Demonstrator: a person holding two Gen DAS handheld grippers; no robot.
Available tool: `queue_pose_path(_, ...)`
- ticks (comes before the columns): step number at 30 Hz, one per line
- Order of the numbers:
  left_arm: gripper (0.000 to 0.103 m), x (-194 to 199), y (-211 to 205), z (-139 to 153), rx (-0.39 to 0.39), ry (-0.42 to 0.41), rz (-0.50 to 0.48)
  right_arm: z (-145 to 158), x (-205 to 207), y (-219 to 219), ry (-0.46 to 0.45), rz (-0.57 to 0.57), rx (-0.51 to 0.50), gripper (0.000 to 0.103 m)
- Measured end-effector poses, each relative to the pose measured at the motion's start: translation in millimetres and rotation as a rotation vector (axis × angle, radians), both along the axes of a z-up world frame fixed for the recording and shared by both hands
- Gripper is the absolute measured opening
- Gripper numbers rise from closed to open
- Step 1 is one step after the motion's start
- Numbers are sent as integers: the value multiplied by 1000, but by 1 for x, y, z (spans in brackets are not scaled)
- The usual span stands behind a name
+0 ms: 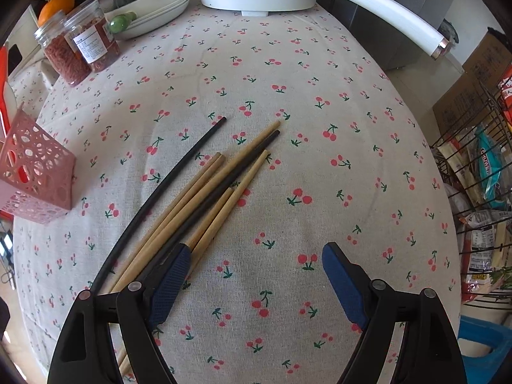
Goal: Organize utensils
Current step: 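Reach the right gripper to a single wooden chopstick and close on it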
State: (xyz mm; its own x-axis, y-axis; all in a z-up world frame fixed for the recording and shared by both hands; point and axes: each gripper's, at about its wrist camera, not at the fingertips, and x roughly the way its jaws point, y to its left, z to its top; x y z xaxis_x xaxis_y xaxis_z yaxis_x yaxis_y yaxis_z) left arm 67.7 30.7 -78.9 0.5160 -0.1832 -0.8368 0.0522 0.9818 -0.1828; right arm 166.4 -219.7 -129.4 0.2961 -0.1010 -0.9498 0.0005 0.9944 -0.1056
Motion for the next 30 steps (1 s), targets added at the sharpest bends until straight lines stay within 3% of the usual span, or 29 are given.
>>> queue_pose_path(7, 102, -1, -2, -2, 6, 5, -9, -3, -1, 1, -8, -5, 19, 87)
queue_pose_path(12, 102, -2, -7, -2, 9, 9, -24, -8, 4, -5, 62, -5, 78, 86)
queue_pose_path(17, 102, -2, -11, -5, 11, 23, -42, -12, -2, -3, 61, 45, 9, 85)
queue_pose_path(19, 102, -2, -14, -6, 2, 36, -57, -12, -8, -2, 62, 58, 10, 78)
queue_pose_path(24, 102, -1, -29, -3, -50, 56, -117, -3, -18, -6, 63, 103, 16, 33)
queue_pose_path(26, 102, -3, -41, 0, -56, 57, -152, 0, -21, -15, 67, 110, 26, 19)
queue_pose_path(30, 102, -5, -65, 2, -85, 70, -216, 4, -23, -48, 84, 54, 108, 10)
